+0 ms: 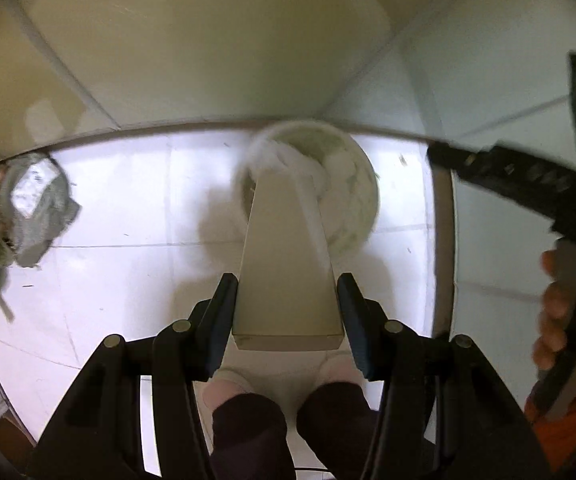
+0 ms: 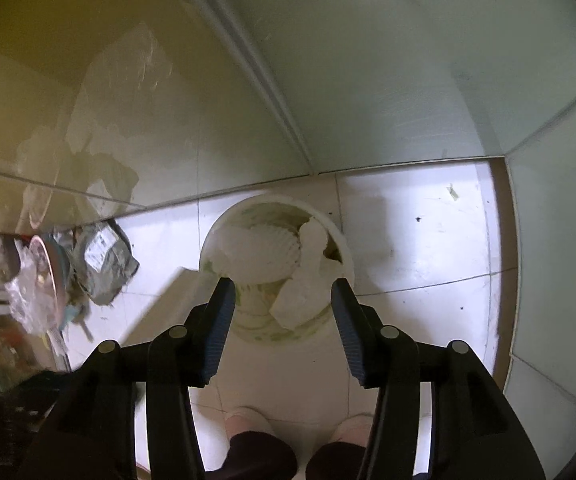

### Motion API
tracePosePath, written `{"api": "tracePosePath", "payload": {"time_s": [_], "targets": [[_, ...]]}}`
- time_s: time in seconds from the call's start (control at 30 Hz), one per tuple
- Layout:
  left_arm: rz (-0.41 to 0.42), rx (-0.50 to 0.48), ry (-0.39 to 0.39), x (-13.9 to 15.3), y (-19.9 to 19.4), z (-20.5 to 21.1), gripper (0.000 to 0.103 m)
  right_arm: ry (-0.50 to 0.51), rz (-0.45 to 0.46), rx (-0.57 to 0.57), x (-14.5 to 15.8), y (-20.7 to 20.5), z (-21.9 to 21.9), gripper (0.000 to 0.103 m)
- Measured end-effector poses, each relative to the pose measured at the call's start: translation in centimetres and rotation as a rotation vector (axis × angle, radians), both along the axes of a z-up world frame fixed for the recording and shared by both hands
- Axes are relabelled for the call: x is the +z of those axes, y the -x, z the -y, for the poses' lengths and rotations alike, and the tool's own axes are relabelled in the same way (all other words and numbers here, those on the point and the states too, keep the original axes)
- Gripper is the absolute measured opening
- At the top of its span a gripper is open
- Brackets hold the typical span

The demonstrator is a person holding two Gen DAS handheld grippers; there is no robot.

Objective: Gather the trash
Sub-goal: 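Open the left tool to drop the box while the right tool drops the tissue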

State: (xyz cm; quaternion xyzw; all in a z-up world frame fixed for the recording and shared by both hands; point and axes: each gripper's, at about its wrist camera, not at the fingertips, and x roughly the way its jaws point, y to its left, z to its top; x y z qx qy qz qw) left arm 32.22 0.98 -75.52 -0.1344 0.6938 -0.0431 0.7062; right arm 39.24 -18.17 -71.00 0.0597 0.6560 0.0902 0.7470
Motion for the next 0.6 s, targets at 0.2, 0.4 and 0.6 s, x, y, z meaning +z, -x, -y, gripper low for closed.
{"api": "tracePosePath", "payload": {"time_s": [0.2,0.4,0.6], "targets": [[-0.063,-0.067,-0.021,-3.8,-1.1,2.2,0.050,-0.020,0.041,-0.026,1.6,0.6,1.6,0.046],[-0.075,-0.063,-0.033,-7.0,-2.9,1.7,0.050,-0.032,0.075,-0.026,2.9,1.1,2.0,0.047],[-0.074,-0.019,-0.063,-8.6,-5.1,0.8,0.050,-0.050,0.098,-0.029,3.8,1.8,2.1,0.047]]}}
